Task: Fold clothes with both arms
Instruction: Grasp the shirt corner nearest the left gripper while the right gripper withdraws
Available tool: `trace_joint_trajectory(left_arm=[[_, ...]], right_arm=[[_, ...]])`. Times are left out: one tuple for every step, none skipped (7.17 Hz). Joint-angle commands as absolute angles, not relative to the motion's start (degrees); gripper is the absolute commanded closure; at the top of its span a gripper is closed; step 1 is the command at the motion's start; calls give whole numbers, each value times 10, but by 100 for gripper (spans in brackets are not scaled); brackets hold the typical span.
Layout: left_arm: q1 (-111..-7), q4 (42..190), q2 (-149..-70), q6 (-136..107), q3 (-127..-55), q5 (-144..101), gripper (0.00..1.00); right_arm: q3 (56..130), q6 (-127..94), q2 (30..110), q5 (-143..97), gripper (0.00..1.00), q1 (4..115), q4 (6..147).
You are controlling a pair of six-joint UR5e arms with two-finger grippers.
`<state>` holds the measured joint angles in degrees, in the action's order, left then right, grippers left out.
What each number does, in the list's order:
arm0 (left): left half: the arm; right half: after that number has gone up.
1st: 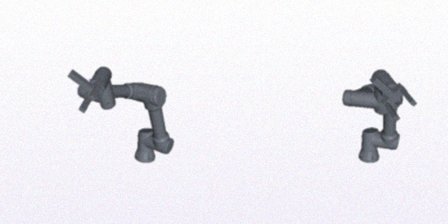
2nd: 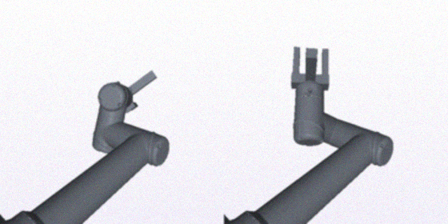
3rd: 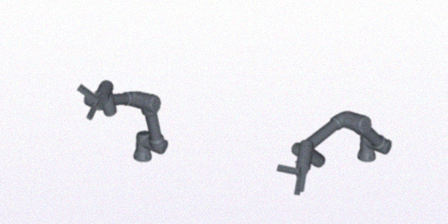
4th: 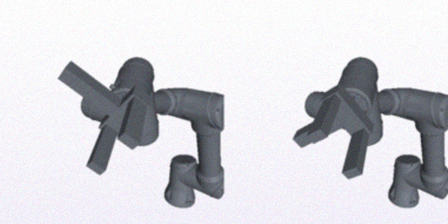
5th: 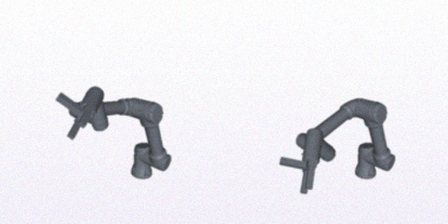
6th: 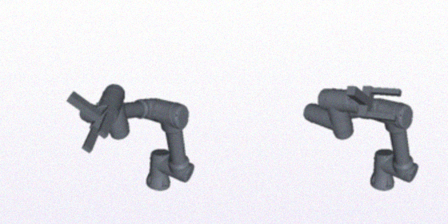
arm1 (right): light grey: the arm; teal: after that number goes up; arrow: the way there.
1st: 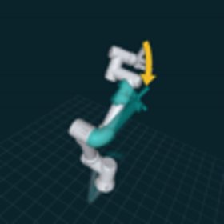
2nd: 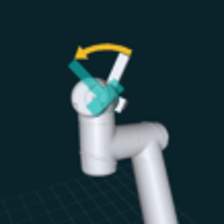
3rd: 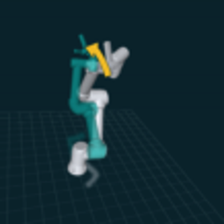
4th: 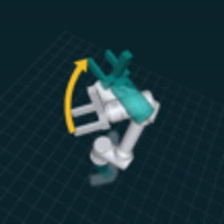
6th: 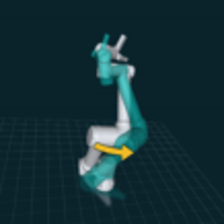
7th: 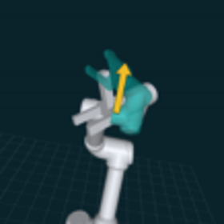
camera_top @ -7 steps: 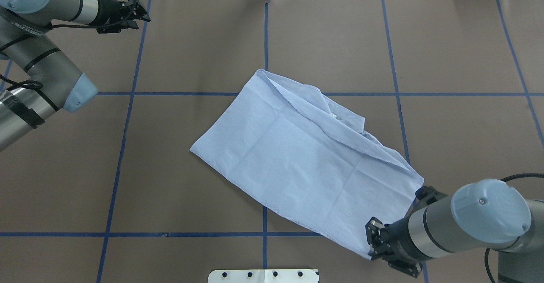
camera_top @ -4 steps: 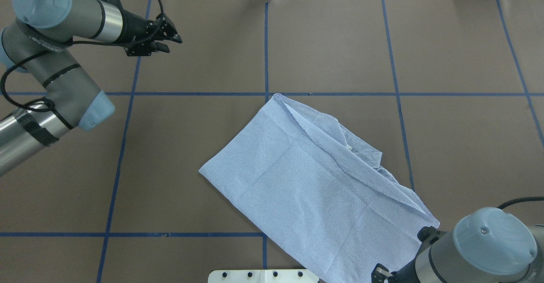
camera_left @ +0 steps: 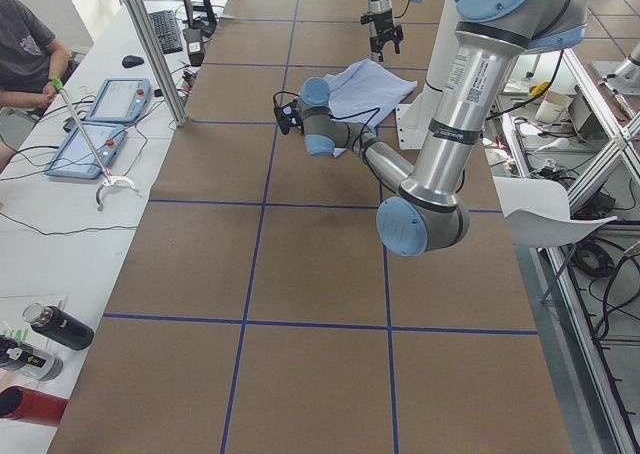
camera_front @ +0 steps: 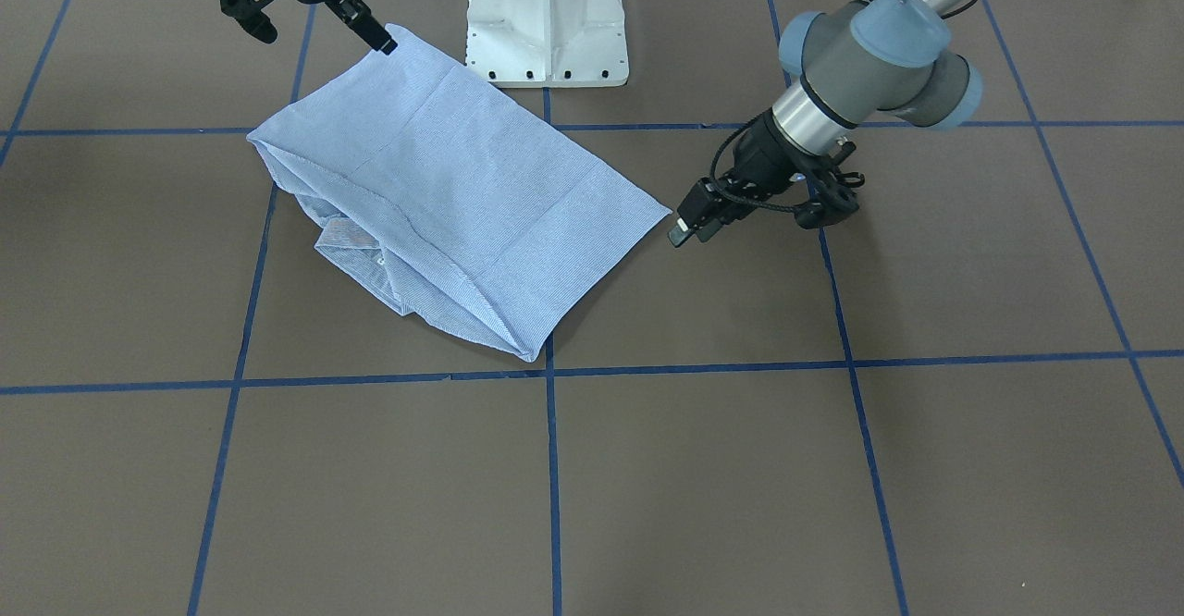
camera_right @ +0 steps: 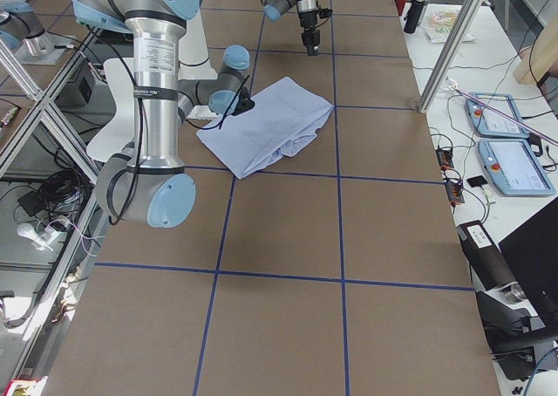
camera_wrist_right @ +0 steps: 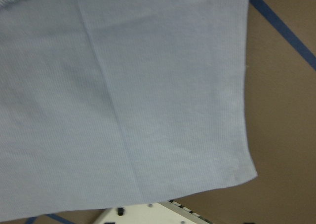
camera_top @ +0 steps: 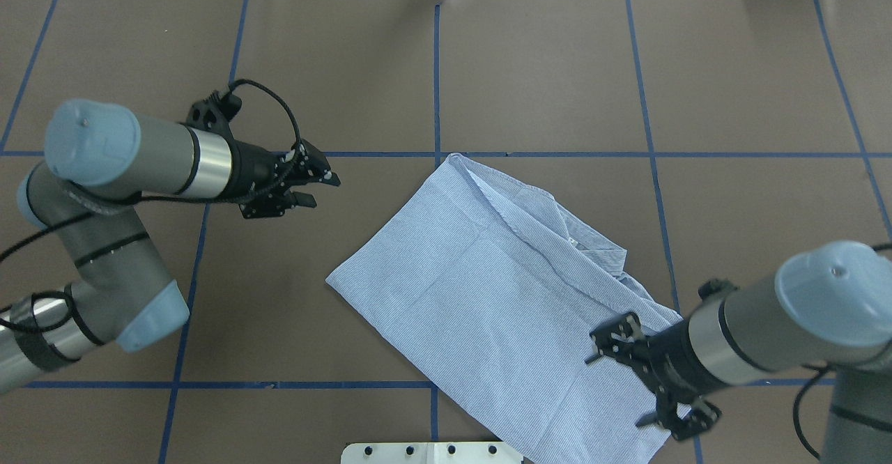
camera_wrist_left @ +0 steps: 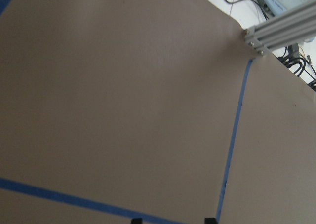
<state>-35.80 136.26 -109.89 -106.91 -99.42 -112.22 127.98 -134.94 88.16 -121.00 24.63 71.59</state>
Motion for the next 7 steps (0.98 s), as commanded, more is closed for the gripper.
trace_joint_trajectory(left_arm=[[-263,1361,-1058,-1103,-1019,-1028,38],[-259,1356,-1053,-1103,-1018,-1025,38],[-250,1333,-1056,-1104,-1018,-1021,38],[-245,1311,-1065,-1106,-1016,-1020,39],[-237,1310,-1070,-1105,-1006,-1020,39],[-223,1306,-1080,-1106,-1002,-1020,39],[-223,1306,-1083,-1106,-1001,-1020,39]], right_arm=[[1159,-1308,749,-1209,0,377,717],[1140,-1250,744,-1202,0,388,717],[1127,-1212,744,-1195,0,398,717],[1110,-1201,741,-1174,0,413,717],[1091,-1179,730,-1163,0,417,717],[1077,-1176,721,-1164,0,417,717],[1077,-1176,722,-1164,0,419,717]])
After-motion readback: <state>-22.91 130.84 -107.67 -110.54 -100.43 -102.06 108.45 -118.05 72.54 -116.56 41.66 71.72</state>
